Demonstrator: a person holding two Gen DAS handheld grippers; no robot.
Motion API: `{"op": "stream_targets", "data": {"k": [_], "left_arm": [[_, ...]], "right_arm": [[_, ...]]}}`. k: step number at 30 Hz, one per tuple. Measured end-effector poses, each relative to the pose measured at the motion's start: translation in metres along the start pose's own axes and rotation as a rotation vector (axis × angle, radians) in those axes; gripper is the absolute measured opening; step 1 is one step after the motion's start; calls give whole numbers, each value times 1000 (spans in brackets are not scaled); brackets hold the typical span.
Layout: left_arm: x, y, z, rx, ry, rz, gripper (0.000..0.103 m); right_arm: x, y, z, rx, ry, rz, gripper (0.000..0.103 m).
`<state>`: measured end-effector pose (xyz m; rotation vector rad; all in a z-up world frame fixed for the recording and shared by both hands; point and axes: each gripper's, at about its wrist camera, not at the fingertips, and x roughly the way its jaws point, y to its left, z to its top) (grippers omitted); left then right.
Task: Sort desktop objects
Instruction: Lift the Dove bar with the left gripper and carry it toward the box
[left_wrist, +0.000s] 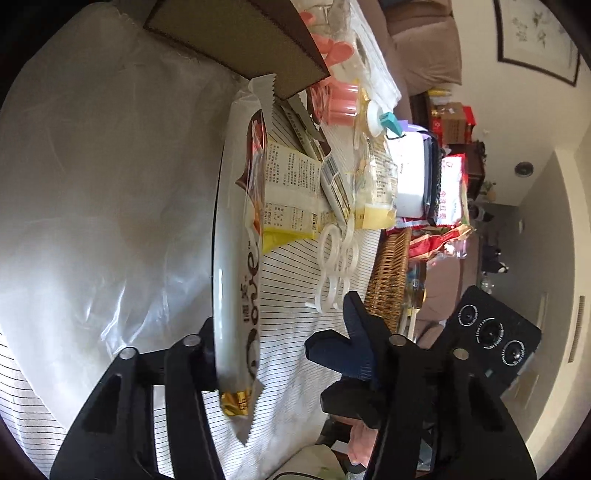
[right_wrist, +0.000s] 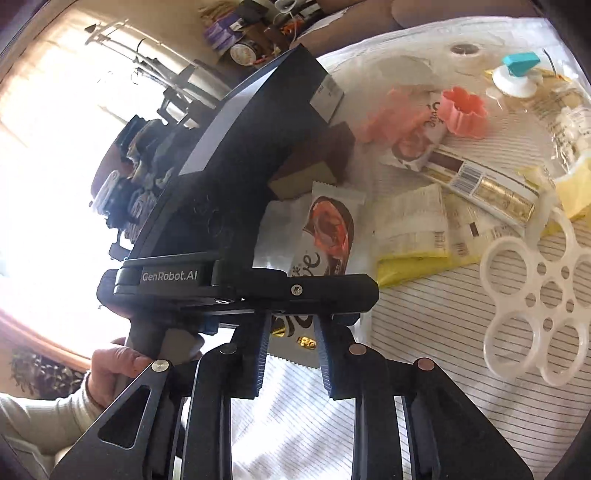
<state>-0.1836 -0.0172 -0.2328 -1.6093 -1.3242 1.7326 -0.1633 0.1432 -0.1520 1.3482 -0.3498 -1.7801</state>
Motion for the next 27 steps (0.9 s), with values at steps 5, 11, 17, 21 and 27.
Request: {"op": "stream_targets", "data": {"k": [5, 11, 17, 21, 27], "left_arm": [[6, 2, -3, -18, 26, -16, 35], [10, 0, -6, -8, 41, -12, 32], [23, -24, -22, 121, 100, -5, 13], [37, -15, -30, 105, 144, -8, 11], [33, -37, -39, 157, 231, -170, 12]], "right_arm": [[-23, -2, 0, -33, 62, 32, 48], [-90, -59, 12, 214, -216, 136, 64], [-61, -84, 8, 349, -164, 63, 65], [-29, -103, 1, 461, -100, 96, 65], [-21, -112, -5, 516, -92, 261, 65]]}}
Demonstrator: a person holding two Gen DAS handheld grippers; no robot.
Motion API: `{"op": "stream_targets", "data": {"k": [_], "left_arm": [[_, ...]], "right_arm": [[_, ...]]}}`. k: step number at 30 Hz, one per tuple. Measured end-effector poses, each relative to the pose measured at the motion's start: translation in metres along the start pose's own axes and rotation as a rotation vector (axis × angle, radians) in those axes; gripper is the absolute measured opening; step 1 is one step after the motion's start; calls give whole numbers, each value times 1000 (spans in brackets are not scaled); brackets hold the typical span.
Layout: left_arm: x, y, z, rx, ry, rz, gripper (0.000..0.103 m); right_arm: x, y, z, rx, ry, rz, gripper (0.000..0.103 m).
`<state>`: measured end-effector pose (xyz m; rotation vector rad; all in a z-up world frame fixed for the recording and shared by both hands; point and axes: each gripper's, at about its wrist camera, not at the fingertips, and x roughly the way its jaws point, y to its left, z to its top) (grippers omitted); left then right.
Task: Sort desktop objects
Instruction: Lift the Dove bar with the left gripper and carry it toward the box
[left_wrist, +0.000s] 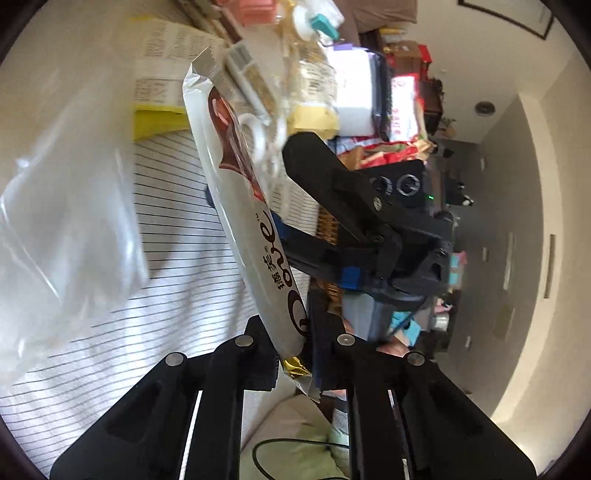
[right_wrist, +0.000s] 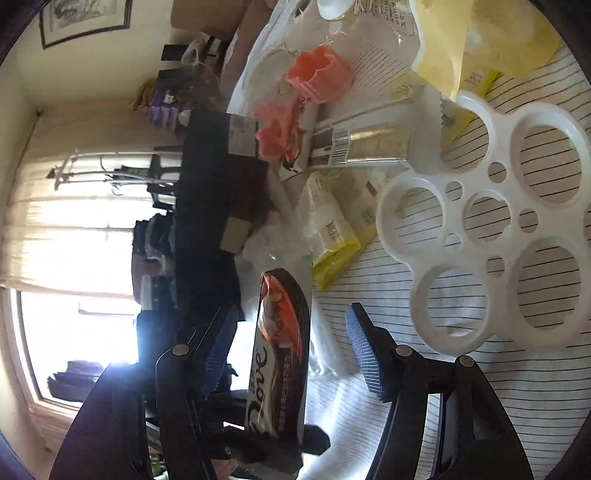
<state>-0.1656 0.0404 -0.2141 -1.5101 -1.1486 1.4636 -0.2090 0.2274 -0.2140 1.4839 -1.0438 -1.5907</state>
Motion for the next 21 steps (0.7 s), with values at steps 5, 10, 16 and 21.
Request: {"op": "stream_targets", "data": {"k": [5, 10, 16, 21], "left_arm": [[-11, -15, 1, 36, 5, -41, 12], [-26, -36, 1, 115, 36, -66, 13], [-43, -49, 1, 141, 28, -87, 13], [-68, -69, -2, 178, 0, -94, 12]], "right_arm": [[-15, 13, -6, -10, 1, 173, 25], [-10, 27, -10, -27, 35, 273, 24], [-18, 46, -13, -63, -14, 312, 18], [-30, 78, -16, -125, -83, 320, 16]]}}
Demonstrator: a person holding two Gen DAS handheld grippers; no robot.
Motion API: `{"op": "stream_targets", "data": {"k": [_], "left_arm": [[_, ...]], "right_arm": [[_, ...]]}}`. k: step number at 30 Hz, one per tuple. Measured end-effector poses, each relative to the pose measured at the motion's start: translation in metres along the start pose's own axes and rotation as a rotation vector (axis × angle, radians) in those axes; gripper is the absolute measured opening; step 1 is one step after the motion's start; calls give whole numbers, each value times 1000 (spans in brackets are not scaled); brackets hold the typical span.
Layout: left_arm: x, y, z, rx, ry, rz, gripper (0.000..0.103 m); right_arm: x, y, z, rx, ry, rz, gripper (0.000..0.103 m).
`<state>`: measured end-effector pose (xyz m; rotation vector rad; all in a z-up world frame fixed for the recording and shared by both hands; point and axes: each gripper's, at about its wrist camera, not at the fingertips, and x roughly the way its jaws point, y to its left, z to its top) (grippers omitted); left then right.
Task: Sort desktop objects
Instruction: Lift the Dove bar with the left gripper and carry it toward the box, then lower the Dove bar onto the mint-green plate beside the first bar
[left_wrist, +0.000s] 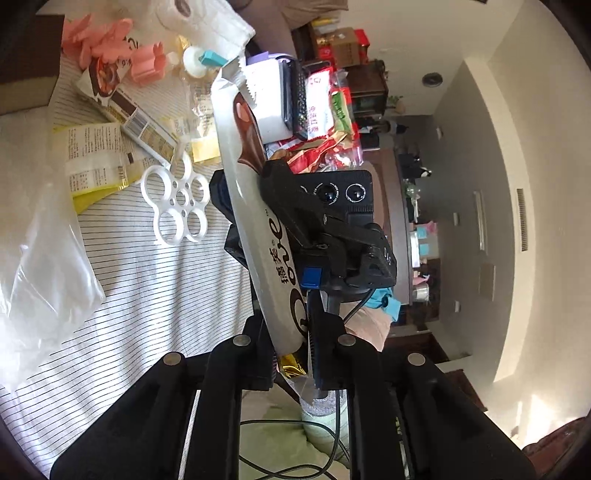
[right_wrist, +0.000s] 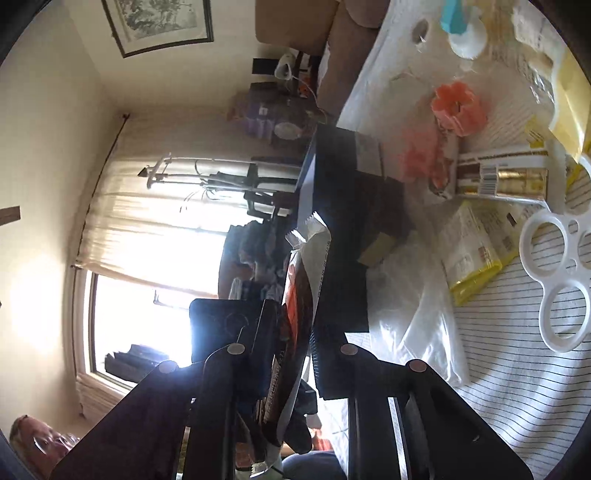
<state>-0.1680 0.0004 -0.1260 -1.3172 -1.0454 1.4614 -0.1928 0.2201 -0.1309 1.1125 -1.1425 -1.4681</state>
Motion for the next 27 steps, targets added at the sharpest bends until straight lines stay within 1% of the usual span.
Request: {"op": "stream_targets", "data": {"k": [3, 4, 6, 10, 14, 16, 19, 21, 24, 27], "left_arm": [[-20, -15, 5, 20, -36, 0, 13], [-29, -20, 7, 28, -49, 12, 13], [-53, -30, 13, 47, -78, 45, 14], [-123, -38, 36, 38, -149, 93, 16], [-204, -28, 64, -10, -220, 172, 19], [-242, -16, 78, -51, -257, 207, 21], [-290, 5, 98, -103, -294, 243, 22], [-319, 20, 111, -129, -317, 285, 24], [-347, 44, 127, -166, -345, 348, 29], [-358, 74, 140, -217, -349, 418, 33]], "right_arm": [[11, 29, 4, -70, -32, -19, 16], [18, 38, 7, -85, -31, -24, 16], [41, 52, 16, -92, -1, -42, 16], [112, 86, 42, -118, 67, -71, 16], [199, 101, 70, -113, 97, -98, 16], [243, 100, 81, -103, 88, -108, 16], [300, 94, 93, -84, 51, -128, 16], [330, 86, 98, -68, 24, -141, 16], [367, 62, 108, -16, -13, -173, 16], [387, 31, 119, 48, -39, -233, 16]]}}
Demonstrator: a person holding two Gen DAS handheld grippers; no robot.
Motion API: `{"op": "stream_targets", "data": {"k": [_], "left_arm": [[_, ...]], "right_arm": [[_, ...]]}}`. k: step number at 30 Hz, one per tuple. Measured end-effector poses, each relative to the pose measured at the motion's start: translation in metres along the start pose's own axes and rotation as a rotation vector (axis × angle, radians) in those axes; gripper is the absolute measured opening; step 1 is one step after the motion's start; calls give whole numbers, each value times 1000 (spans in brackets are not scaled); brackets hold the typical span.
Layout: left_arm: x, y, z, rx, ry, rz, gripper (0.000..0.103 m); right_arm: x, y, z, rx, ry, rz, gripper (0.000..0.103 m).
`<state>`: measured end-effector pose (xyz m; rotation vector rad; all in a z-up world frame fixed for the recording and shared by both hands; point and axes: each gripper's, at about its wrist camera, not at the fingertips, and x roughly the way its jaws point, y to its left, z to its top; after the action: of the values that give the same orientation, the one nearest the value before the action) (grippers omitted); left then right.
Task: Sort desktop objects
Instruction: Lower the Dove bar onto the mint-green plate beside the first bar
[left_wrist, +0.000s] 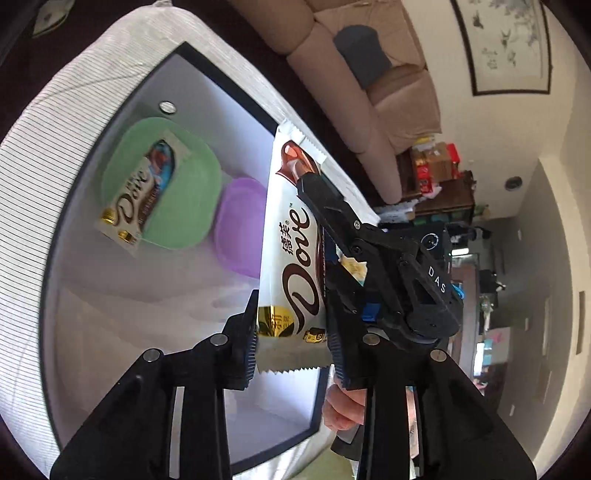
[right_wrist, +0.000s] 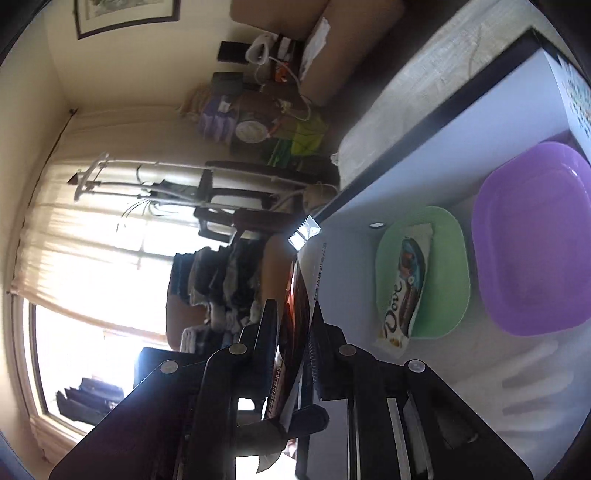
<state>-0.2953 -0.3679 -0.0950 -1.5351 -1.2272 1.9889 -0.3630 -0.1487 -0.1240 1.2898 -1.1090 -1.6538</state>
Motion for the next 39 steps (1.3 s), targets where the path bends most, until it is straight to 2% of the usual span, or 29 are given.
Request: {"op": "stream_targets", "data": {"k": [6, 8, 11, 13, 18, 20, 23, 26, 29, 31, 34, 39], "left_arm": [[32, 29, 12, -25, 13, 126, 36], [42, 26, 12, -12, 32, 137, 37], [58, 22, 7, 7, 57, 195, 40], [59, 21, 1, 17, 59, 203, 40], [55, 17, -9, 39, 37, 228, 41], [57, 14, -10, 40, 37, 246, 46], [49, 10, -12, 25, 34, 205, 47], [33, 6, -13, 22, -8, 136, 48], [10, 4, -17, 22, -51, 75, 52], [-5, 1, -19, 28, -79, 59, 56], [-19, -3, -19, 31, -107, 42, 57], [-33, 16, -19, 24, -110, 31, 59]], "right_arm": [[26, -32, 16, 6, -32, -151, 15], [34, -37, 19, -21, -23, -216, 15], [44, -40, 18, -70, -2, -307, 15], [52, -44, 17, -87, 27, -367, 15], [58, -42, 16, -183, 34, -483, 15], [60, -39, 16, -218, 45, -528, 16], [62, -32, 19, -262, 82, -618, 17], [58, -14, 18, -374, 100, -737, 28], [46, 0, 14, -439, 110, -746, 41], [43, 1, 10, -451, 141, -764, 42], [47, -1, 1, -466, 199, -762, 42], [62, -6, -11, -485, 237, -767, 39]]}}
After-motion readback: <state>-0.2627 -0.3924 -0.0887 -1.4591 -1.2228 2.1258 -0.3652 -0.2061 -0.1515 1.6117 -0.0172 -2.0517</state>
